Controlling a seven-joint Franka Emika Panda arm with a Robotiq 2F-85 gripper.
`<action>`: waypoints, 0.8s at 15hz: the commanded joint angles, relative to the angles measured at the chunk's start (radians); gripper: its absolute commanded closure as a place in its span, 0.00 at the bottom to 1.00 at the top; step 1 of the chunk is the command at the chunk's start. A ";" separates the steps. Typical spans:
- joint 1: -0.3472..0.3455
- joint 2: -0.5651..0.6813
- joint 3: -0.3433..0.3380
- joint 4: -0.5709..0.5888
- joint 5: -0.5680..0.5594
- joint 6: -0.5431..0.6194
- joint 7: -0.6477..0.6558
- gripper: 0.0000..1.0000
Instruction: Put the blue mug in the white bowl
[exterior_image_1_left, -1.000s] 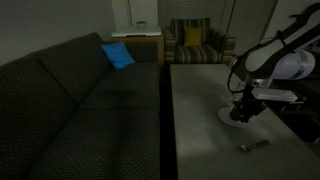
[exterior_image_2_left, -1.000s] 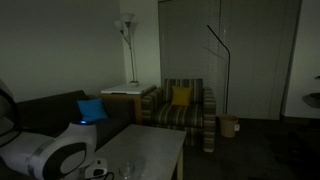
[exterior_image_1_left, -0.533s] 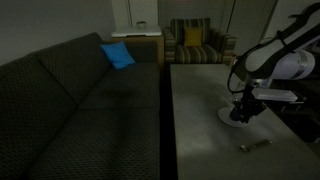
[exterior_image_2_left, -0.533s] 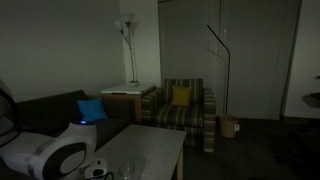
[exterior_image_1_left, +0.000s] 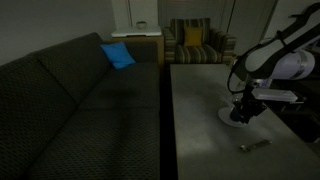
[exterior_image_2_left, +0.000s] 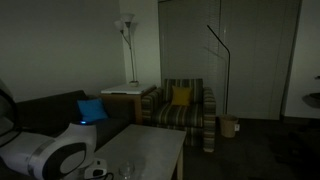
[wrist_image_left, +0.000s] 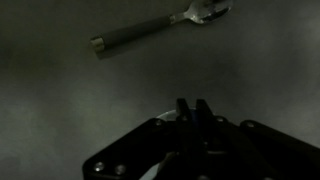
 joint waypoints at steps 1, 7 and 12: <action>0.005 0.000 -0.008 0.011 -0.007 -0.028 0.018 0.97; 0.008 -0.001 -0.009 0.011 -0.007 -0.027 0.023 0.71; 0.007 -0.002 -0.008 0.011 -0.005 -0.027 0.026 0.73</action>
